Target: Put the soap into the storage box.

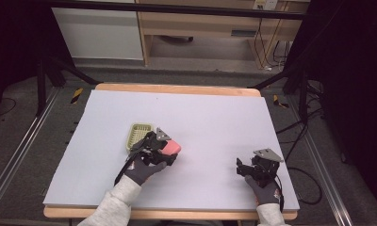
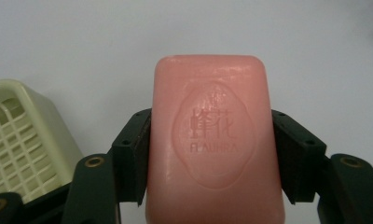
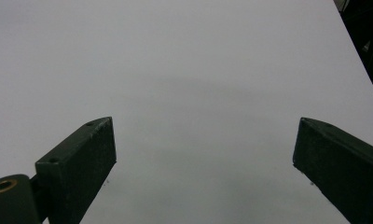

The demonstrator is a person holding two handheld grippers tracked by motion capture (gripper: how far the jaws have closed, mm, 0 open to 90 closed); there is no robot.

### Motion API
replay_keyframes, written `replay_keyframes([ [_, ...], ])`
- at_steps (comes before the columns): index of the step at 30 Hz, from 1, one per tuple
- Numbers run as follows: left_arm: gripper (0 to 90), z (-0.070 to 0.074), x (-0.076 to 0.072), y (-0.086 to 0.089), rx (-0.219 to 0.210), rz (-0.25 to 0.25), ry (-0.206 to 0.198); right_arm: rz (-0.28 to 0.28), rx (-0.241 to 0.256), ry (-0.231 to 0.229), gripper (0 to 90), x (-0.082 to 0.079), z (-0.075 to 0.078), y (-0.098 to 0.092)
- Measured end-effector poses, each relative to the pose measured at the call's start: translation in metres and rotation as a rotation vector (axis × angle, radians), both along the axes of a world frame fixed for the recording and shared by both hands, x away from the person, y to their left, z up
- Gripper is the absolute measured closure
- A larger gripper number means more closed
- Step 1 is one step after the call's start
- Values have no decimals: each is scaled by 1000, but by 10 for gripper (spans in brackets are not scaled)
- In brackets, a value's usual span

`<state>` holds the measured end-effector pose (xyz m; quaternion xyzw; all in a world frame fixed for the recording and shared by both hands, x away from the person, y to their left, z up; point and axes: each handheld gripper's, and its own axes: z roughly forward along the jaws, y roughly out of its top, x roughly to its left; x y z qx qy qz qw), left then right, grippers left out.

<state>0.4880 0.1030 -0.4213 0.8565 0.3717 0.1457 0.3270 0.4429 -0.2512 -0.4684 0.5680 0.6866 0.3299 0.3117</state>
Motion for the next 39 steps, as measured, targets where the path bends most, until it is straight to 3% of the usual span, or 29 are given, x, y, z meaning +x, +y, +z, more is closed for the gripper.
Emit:
replay_keyframes([
  [11,375,6,-3,15,-18,20,-8,3,-1,-1,62,-1,-1,0],
  [39,375,19,10,56,-71,147,-40,18,-8,2,62,-2,-1,2],
])
